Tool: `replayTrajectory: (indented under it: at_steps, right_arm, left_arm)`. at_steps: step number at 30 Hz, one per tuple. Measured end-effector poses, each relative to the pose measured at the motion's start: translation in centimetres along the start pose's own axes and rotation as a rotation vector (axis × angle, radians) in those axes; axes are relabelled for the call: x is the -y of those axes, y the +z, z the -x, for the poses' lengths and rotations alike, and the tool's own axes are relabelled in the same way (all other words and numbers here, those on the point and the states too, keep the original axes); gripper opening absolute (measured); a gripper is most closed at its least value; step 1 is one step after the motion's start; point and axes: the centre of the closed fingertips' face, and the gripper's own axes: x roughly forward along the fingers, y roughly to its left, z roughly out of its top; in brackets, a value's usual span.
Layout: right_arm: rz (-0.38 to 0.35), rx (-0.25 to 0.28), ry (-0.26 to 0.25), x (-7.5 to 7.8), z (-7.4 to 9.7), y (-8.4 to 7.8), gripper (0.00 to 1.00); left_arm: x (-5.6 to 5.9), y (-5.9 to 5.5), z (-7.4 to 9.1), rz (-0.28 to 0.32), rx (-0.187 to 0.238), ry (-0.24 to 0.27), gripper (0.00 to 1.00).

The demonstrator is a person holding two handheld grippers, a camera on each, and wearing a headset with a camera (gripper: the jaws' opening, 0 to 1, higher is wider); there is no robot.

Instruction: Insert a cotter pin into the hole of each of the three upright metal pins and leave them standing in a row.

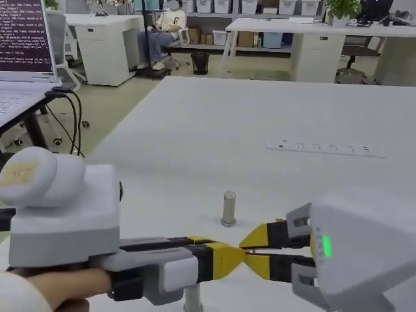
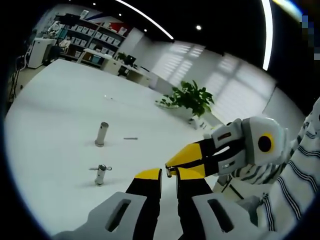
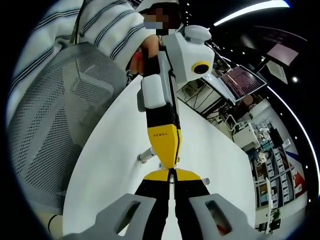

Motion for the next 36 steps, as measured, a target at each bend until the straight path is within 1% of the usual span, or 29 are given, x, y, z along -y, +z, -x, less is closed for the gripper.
replayTrajectory:
  at_steps: [5,7,10,14,15,17,18,19,20,21,23,26,27,28,29,30,31,32,34,36]
  right_arm:
    - [0.005,-0.003,0.004,-0.3,0.0,0.0,0.00]
    - [0.005,-0.005,0.007,-0.4,0.0,-0.1,0.00]
    - [-0.001,-0.005,0.003,-0.4,0.2,-0.1,0.00]
    - [-0.010,0.002,-0.001,-0.5,0.4,0.0,0.00]
    - [-0.011,0.006,-0.002,-0.4,0.5,0.1,0.00]
    - [-0.015,0.013,-0.008,-0.2,0.7,0.3,0.00]
    - [-0.015,0.013,-0.012,-0.1,0.7,0.3,0.00]
    - [-0.017,0.014,-0.012,-0.1,0.7,0.3,0.00]
    - [-0.022,0.018,-0.013,0.0,0.7,0.4,0.00]
    - [-0.025,0.023,-0.013,0.0,0.8,0.5,0.00]
    - [-0.032,0.029,-0.008,-0.1,0.7,0.5,0.00]
    - [-0.030,0.039,-0.012,0.0,0.6,0.7,0.00]
    - [-0.036,0.043,-0.012,0.0,0.6,0.8,0.00]
    - [-0.053,0.047,-0.006,-0.1,0.6,0.9,0.01]
    - [-0.073,0.053,-0.001,-0.1,0.6,0.9,0.05]
    - [-0.085,0.055,-0.006,0.0,0.5,0.9,0.09]
    - [-0.083,0.052,-0.006,0.0,0.5,0.8,0.13]
    - [-0.083,0.051,-0.001,-0.1,0.5,0.8,0.13]
    - [-0.086,0.043,0.004,-0.2,0.4,0.6,0.14]
    - [-0.107,0.029,0.013,-0.4,0.3,0.2,0.16]
  left_arm:
    - [0.0,-0.3,-0.1,0.003,-0.009,-0.002,0.00]
    - [0.0,-0.4,-0.1,0.005,-0.010,-0.003,0.00]
    - [0.0,-0.4,-0.2,0.036,0.000,-0.003,0.00]
    - [0.2,-0.4,-0.1,0.032,-0.002,-0.016,0.00]
    - [0.3,-0.2,0.0,0.038,0.003,-0.023,0.00]
    - [0.4,0.0,0.1,0.076,0.013,-0.032,0.00]
    - [0.5,0.1,0.1,0.073,0.018,-0.029,0.00]
    - [0.5,0.1,0.1,0.055,0.020,-0.030,0.00]
    - [0.6,0.2,0.2,0.022,0.022,-0.029,0.00]
    - [0.7,0.2,0.2,0.012,0.018,-0.031,0.00]
    - [0.7,0.2,0.3,0.002,0.014,-0.024,0.00]
    - [0.6,0.3,0.4,0.007,0.020,-0.017,0.00]
    - [0.5,0.3,0.4,-0.002,0.020,-0.015,0.00]
    - [0.4,0.3,0.5,-0.005,0.020,-0.010,0.00]
    - [0.3,0.3,0.5,-0.009,0.017,-0.005,0.00]
    - [0.2,0.3,0.6,-0.014,0.015,0.000,0.00]
    - [0.1,0.3,0.6,-0.017,0.011,0.000,0.00]
    - [0.1,0.2,0.7,-0.017,0.008,-0.002,0.00]
    - [0.1,0.2,0.7,-0.041,0.001,-0.006,0.00]
    - [0.2,0.2,0.8,-0.063,-0.001,-0.009,0.00]
